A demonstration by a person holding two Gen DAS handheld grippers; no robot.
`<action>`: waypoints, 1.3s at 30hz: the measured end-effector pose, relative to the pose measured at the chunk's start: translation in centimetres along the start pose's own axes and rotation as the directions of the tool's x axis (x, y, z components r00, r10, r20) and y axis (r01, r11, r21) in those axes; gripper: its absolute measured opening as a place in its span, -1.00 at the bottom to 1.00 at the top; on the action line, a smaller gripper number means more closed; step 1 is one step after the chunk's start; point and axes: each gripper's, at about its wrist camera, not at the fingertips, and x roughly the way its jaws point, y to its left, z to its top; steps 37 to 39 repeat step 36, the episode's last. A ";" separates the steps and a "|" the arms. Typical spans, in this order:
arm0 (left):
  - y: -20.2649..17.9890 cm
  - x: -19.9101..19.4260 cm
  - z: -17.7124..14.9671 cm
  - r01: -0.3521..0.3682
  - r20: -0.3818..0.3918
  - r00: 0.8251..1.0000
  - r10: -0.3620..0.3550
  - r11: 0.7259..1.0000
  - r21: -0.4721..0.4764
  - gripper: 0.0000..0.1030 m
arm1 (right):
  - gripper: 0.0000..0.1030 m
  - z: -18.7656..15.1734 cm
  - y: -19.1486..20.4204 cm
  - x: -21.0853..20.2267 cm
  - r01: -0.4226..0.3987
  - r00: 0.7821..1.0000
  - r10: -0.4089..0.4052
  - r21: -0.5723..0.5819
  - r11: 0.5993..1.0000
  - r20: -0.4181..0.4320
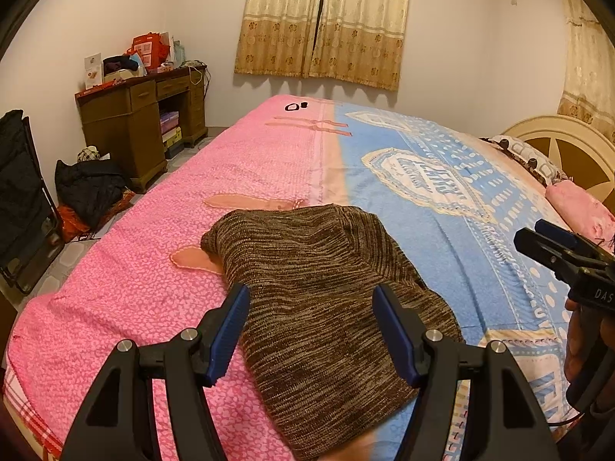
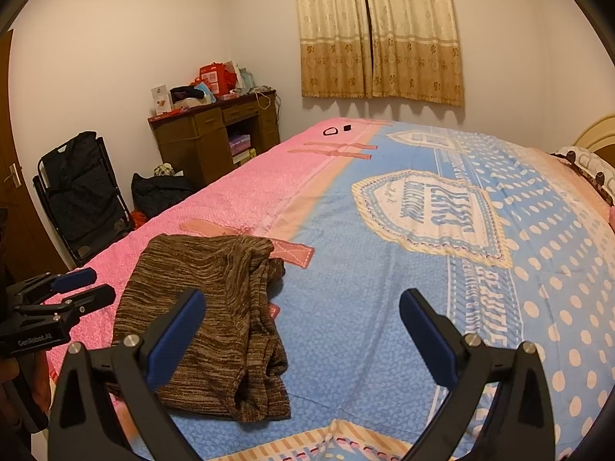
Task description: Fold small clothes
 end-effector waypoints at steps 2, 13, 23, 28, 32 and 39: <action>-0.1 0.2 -0.1 0.001 -0.007 1.000 0.000 1.000 0.010 0.30 | 1.00 0.0 0.0 0.0 0.002 1.000 -0.002 -0.001 1.000 0.000; -1.3 0.7 -0.2 -0.019 -0.014 1.000 0.020 0.998 0.063 0.53 | 1.00 -0.1 -0.1 0.4 -0.004 1.000 0.004 -0.003 1.000 -0.002; -1.4 0.2 0.5 -0.048 0.029 0.999 0.046 0.996 0.076 0.75 | 1.00 -0.4 0.0 0.6 -0.021 1.000 0.021 -0.002 1.000 -0.005; -1.7 -0.1 0.4 -0.010 0.060 0.998 0.005 0.997 0.074 0.75 | 1.00 -0.4 0.0 0.5 -0.025 1.000 0.025 -0.002 1.000 0.001; -2.1 -0.1 0.6 0.000 0.067 0.998 -0.005 0.997 0.076 0.75 | 1.00 -0.4 -0.1 0.3 -0.026 1.000 0.026 0.003 1.000 0.001; -2.6 -0.3 0.8 -0.012 0.082 0.997 0.004 0.996 0.090 0.75 | 1.00 -0.4 -0.2 0.2 -0.026 1.000 0.026 0.004 1.000 0.001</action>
